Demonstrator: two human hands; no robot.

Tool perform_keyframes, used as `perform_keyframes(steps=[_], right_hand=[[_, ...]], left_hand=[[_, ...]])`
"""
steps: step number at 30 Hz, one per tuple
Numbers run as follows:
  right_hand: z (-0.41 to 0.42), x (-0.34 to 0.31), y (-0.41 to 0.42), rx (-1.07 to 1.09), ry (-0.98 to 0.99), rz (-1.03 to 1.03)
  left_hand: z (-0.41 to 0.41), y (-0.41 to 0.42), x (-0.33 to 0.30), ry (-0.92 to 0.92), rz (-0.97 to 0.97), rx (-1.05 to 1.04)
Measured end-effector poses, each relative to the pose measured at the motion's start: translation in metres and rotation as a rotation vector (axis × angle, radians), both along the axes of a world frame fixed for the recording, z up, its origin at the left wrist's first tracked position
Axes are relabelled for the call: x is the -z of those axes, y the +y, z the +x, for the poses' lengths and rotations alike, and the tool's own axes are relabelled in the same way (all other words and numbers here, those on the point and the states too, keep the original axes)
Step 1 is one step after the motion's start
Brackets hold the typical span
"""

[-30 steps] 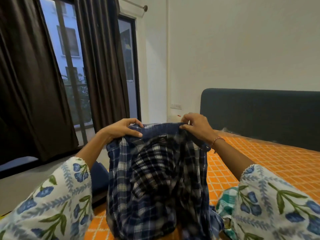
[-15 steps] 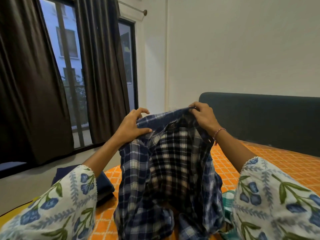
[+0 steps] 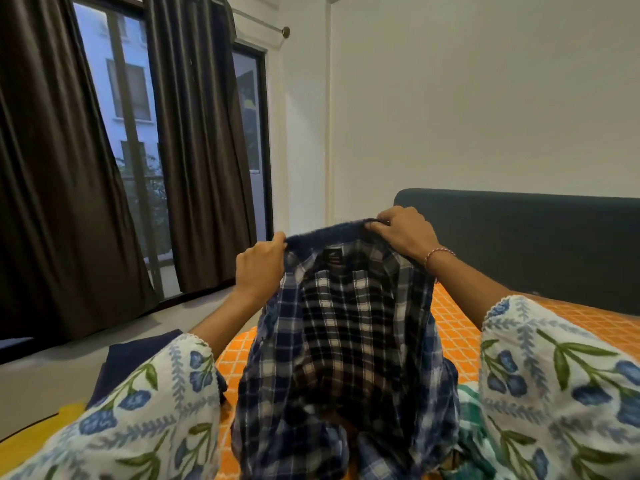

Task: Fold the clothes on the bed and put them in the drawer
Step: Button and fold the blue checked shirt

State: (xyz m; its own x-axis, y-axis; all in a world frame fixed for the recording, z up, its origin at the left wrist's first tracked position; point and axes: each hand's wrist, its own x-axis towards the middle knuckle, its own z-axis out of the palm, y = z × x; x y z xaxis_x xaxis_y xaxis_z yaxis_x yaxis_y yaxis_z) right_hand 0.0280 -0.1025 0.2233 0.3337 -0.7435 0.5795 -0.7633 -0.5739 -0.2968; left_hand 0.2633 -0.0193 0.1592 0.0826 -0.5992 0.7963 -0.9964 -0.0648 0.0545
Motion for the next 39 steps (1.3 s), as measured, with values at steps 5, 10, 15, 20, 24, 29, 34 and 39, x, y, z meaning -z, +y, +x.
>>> perform_keyframes(steps=[5, 10, 15, 20, 24, 29, 34, 39], right_hand=[[0.006, -0.01, 0.0, -0.024, 0.22, 0.143], [0.012, -0.037, -0.007, -0.12, -0.134, 0.171], [0.02, -0.057, -0.002, -0.125, -0.294, 0.239], [0.04, -0.097, 0.012, -0.194, -0.819, 0.134], [0.046, -0.076, 0.016, 0.022, -0.477, 0.282], [0.046, -0.033, 0.013, 0.086, -0.31, 0.302], [0.071, -0.021, 0.012, -0.024, -0.461, 0.24], [0.078, -0.019, 0.018, -0.094, -0.489, 0.145]], left_hand=[[-0.005, -0.008, -0.039, -0.07, 0.169, -0.266], [-0.012, -0.014, -0.083, 0.98, 0.161, 0.127], [-0.024, 0.0, -0.121, 1.498, -0.066, 0.555], [-0.026, -0.002, -0.131, 1.057, -0.373, 0.582], [-0.026, -0.008, -0.105, 1.0, -0.143, 0.247], [-0.021, -0.008, -0.075, 0.831, 0.001, 0.155], [-0.034, -0.018, -0.064, 0.902, 0.012, 0.361], [-0.052, -0.021, -0.06, 0.721, 0.063, 0.472]])
